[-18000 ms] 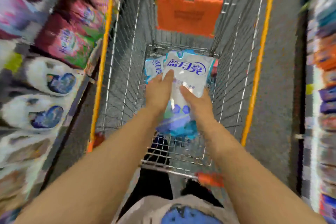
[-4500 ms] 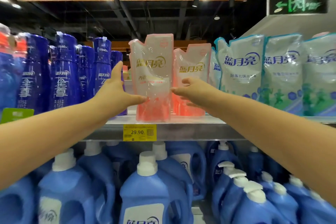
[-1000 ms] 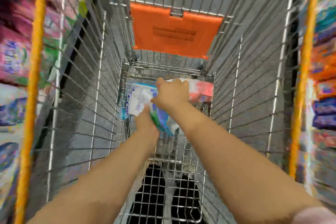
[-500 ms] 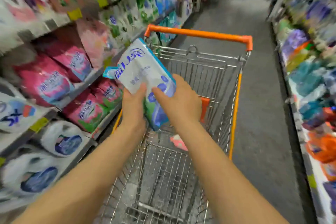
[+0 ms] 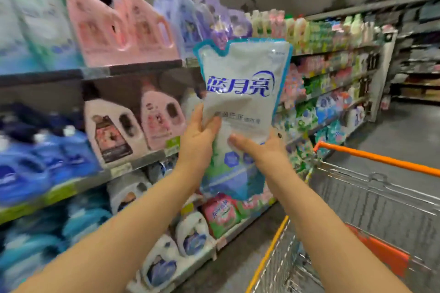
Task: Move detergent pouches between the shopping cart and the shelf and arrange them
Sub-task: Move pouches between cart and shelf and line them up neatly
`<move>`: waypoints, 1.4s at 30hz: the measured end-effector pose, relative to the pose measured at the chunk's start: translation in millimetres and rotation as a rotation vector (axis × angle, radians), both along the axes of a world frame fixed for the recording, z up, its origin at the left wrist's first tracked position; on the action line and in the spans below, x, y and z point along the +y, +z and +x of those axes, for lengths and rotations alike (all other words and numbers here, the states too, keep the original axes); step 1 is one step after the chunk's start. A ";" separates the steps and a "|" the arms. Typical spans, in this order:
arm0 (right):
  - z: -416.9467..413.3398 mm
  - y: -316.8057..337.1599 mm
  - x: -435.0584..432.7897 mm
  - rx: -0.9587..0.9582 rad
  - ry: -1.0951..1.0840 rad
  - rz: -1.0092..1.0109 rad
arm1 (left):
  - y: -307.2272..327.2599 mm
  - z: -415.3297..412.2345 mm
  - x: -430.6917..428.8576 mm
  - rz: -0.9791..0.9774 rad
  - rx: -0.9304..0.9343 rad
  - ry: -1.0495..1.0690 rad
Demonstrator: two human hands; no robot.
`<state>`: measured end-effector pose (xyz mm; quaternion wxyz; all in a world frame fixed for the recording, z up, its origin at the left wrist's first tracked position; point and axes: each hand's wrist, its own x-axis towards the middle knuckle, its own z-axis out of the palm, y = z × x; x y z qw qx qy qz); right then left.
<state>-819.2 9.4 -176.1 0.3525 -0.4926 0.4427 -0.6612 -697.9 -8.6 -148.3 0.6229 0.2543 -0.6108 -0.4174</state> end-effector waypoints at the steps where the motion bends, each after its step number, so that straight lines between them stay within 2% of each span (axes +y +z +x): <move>1: 23.1 8.9 -5.8 -0.007 0.021 -0.039 | 9.3 23.9 -2.7 -0.022 0.004 0.019; 6: 152.1 46.5 -33.4 -0.040 0.133 -0.151 | 44.5 160.2 -17.9 -0.111 -0.116 0.136; 12: 302.2 90.1 -61.9 -0.053 0.294 -0.269 | 90.3 317.1 -36.6 -0.107 -0.292 0.329; 19: 410.5 127.1 -112.1 -0.050 0.481 -0.297 | 131.1 433.7 -75.2 -0.047 -0.121 0.191; 25: 464.2 163.6 -182.4 0.048 0.631 -0.370 | 170.6 491.4 -131.0 -0.095 -0.026 0.228; 33: 531.0 243.8 -289.1 0.009 0.689 -0.516 | 251.2 538.8 -208.8 -0.337 0.025 0.456; 36: 558.7 261.3 -316.5 0.009 0.715 -0.570 | 269.0 560.6 -230.7 -0.357 0.028 0.501; 42: 605.1 268.5 -347.7 -0.148 0.581 -0.502 | 278.9 599.8 -260.5 -0.336 0.046 0.545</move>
